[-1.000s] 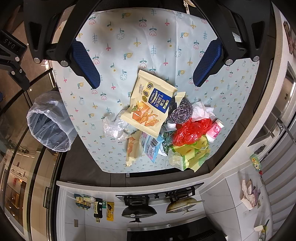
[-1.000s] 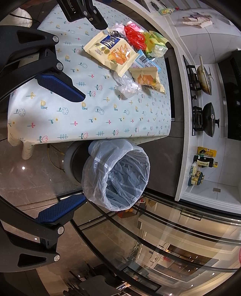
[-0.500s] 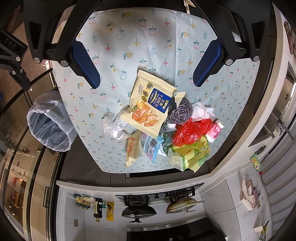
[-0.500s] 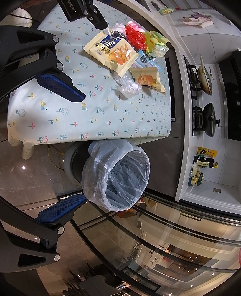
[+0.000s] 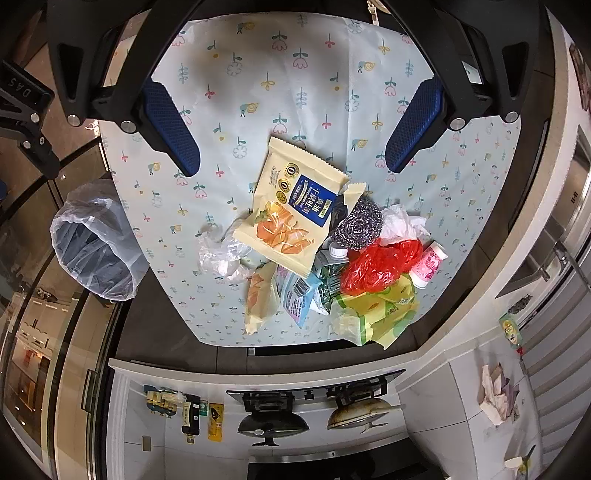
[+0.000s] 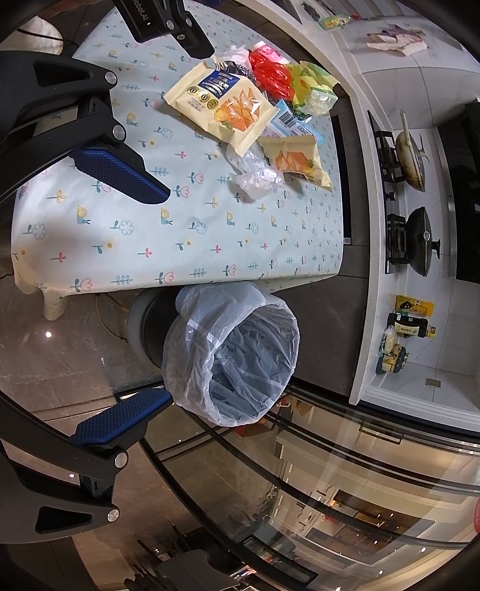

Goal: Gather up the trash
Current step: 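Grasp the yellow chip bag with the left gripper while the right gripper grasps the clear plastic bag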

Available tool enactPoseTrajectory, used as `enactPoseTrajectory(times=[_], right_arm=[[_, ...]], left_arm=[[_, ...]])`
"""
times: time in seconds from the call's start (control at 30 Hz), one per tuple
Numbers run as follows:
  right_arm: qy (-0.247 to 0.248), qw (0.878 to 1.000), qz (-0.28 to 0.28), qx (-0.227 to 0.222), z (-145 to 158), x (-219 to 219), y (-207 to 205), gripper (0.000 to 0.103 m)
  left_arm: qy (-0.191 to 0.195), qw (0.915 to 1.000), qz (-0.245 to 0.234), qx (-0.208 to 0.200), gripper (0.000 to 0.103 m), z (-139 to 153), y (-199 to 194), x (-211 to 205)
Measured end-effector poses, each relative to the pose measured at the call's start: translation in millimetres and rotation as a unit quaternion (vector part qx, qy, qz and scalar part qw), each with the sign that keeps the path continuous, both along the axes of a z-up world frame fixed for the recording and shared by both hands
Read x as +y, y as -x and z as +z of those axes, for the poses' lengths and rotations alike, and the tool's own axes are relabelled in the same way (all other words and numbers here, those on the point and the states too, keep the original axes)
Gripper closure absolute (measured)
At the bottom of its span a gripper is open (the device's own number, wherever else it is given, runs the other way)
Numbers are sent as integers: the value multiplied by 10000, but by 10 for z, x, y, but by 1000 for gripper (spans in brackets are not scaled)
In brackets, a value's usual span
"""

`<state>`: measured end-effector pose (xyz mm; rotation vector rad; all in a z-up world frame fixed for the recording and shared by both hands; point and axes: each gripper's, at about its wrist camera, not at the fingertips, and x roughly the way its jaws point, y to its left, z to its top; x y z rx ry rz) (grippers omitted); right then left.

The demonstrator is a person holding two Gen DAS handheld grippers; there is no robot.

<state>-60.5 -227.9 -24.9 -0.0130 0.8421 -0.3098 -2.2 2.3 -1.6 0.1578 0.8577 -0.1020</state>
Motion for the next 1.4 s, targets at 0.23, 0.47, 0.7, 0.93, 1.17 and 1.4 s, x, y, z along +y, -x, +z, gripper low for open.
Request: enactPoseTrajectory(times=[0.23, 0.47, 0.7, 0.93, 1.17, 1.4], right_arm=[[-53, 10000, -57, -35, -31, 51, -106, 7], [-214, 9997, -83, -53, -116, 106, -319, 7], [-417, 9991, 47, -45, -206, 276, -685, 7], [-697, 9973, 224, -2, -345, 483, -1153, 7], [-749, 9966, 352, 46, -485, 672, -1593, 10], [-881, 9954, 295, 230, -684, 697, -1944, 24]], left_arm=[[138, 9998, 119, 81, 7, -56, -125, 159], [170, 9994, 238, 174, 7, -155, -283, 324], [177, 9991, 262, 294, 7, -300, -495, 493], [335, 9973, 216, 611, 7, -517, -747, 702], [743, 9927, 157, 937, 7, -680, -948, 882], [1026, 9879, -40, 1163, 7, -800, -1108, 874]])
